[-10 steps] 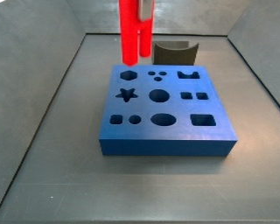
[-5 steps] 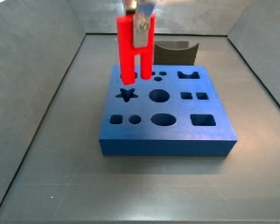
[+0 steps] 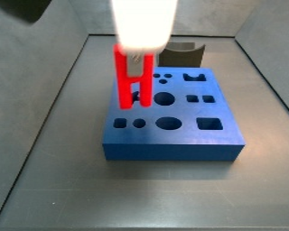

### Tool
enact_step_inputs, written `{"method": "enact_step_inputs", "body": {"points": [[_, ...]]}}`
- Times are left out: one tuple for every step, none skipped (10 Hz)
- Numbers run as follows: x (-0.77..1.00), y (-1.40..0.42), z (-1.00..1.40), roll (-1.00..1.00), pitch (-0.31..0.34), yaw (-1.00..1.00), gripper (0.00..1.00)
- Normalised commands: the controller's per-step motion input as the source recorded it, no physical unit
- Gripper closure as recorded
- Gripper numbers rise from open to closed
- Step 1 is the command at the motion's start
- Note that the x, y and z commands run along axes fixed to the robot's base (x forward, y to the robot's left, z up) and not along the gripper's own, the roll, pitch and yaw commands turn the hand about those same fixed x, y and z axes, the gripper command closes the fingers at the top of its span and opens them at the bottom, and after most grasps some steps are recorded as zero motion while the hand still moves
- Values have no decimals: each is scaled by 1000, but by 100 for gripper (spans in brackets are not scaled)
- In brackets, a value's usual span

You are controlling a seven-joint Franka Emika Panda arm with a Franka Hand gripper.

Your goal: Insert the square-circle object.

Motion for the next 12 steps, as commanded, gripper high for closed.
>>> {"method": "enact_step_inputs", "body": {"points": [[-14,-89,-346,0,0,-146,100],[0,-69,-306,0,0,-280,100],[0,-40,-274,17,19,-277,100],[-11,-23,-217,41,31,-174,100],[0,-91,-251,69,10,-114,100],[-11,-189,-317,3,0,-54,100],[0,-220,-300,0,0,-31,100],[0,-180,-349,0,0,-29,100],[111,-51,-429,14,33,-109,100],[160,0,-440,27,69,-237,100],[69,0,-429,31,91,-334,100],[0,0,-451,0,81,-300,100]]}}
